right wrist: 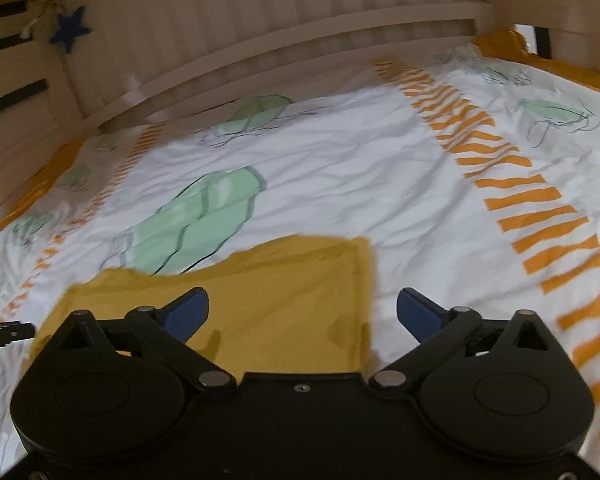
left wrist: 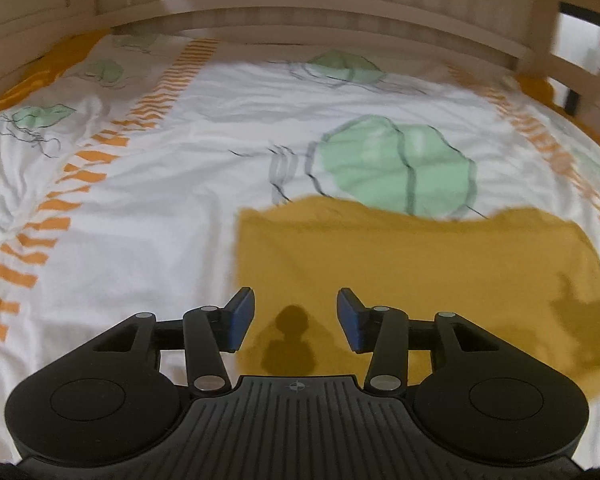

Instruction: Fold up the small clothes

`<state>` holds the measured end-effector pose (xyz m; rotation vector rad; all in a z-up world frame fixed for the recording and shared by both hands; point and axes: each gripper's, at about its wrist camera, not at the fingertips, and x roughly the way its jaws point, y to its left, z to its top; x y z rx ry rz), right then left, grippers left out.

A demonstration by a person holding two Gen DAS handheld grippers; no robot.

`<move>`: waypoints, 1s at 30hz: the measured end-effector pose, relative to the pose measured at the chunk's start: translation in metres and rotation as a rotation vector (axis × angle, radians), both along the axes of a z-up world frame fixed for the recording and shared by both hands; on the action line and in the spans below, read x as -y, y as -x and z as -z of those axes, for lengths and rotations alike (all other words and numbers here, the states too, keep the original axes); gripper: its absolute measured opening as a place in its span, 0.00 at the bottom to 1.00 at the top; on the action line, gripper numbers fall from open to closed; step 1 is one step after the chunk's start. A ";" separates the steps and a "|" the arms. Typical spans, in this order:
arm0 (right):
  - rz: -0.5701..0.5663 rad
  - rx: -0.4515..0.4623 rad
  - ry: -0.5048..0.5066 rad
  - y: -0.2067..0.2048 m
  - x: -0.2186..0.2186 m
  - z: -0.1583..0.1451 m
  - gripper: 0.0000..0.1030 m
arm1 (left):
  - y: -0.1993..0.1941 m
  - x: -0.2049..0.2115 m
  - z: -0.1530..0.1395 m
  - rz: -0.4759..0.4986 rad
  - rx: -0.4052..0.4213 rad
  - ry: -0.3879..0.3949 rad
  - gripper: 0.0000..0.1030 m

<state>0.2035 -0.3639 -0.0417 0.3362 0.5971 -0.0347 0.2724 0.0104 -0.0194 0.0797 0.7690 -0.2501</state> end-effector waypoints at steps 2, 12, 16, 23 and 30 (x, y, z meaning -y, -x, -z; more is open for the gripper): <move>-0.026 -0.002 0.040 0.008 -0.020 -0.002 0.98 | 0.015 0.009 0.001 0.032 -0.006 0.000 0.43; -0.174 -0.095 0.202 0.015 -0.102 0.026 0.99 | 0.051 0.047 0.031 0.124 -0.071 -0.046 0.44; -0.185 -0.167 0.279 0.019 -0.111 0.047 0.99 | 0.061 0.046 0.045 0.129 -0.080 -0.073 0.47; -0.174 -0.172 0.316 0.028 -0.119 0.053 0.99 | 0.066 0.034 0.050 0.122 -0.062 -0.012 0.53; -0.162 -0.161 0.337 0.030 -0.123 0.055 0.99 | 0.074 0.026 0.054 0.201 -0.045 0.036 0.66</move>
